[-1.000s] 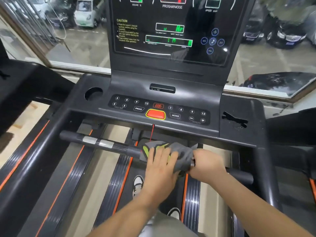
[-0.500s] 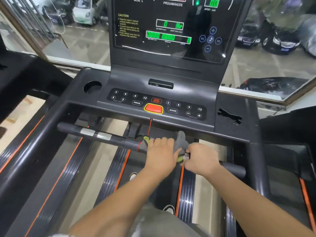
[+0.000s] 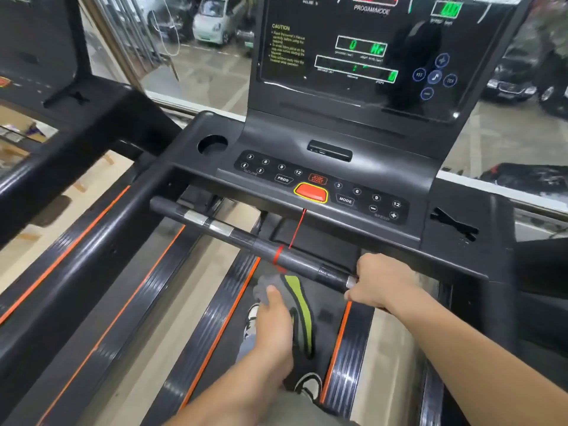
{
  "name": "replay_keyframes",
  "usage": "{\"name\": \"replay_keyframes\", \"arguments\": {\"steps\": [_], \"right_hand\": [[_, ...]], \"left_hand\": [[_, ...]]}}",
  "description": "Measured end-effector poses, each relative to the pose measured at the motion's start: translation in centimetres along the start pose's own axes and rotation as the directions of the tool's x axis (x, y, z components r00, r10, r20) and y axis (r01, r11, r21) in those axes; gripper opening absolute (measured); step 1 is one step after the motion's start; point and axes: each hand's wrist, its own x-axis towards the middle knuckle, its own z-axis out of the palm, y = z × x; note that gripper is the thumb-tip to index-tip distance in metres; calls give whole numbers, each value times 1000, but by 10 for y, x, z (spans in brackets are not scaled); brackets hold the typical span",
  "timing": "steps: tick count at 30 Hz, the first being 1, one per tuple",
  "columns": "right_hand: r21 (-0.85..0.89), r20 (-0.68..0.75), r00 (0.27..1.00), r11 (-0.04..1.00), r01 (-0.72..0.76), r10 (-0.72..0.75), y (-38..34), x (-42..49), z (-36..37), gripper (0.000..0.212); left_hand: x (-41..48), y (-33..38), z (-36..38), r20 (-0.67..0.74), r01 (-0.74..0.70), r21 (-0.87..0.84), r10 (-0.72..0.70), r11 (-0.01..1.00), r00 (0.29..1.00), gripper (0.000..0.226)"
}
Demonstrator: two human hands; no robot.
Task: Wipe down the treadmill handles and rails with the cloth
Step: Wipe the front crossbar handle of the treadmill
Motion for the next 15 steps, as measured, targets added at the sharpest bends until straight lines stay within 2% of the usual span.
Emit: {"name": "replay_keyframes", "arguments": {"steps": [2,3,5,6,8,9,11,14,15], "right_hand": [[24,16,1000,1000,-2,2,2,1,-1,31],[27,21,1000,1000,0,-1,2,2,-1,33],[22,14,1000,1000,2,-2,3,4,0,30],[17,3,1000,1000,3,-3,3,6,2,25],[6,-7,1000,1000,3,-3,4,9,5,19],[5,1,1000,1000,0,0,4,10,6,19],[13,29,1000,1000,-6,5,5,12,7,26],[33,22,1000,999,12,-13,7,14,10,38],[37,11,1000,999,18,-19,8,14,10,39]], "left_hand": [[16,3,16,20,26,-161,-23,987,1000,123],[9,14,27,35,54,-199,-48,979,998,122],[-28,54,51,52,59,-280,-46,958,998,104],[-34,64,64,14,66,-299,-65,952,998,96],[-37,77,86,-58,81,-242,-98,967,994,84],[-38,81,93,-84,83,-236,-105,968,991,77],[-37,79,97,-117,76,-323,-120,943,986,51],[-31,66,75,181,159,-484,-79,861,980,13],[-28,65,67,275,190,-510,-51,839,960,11]]}}
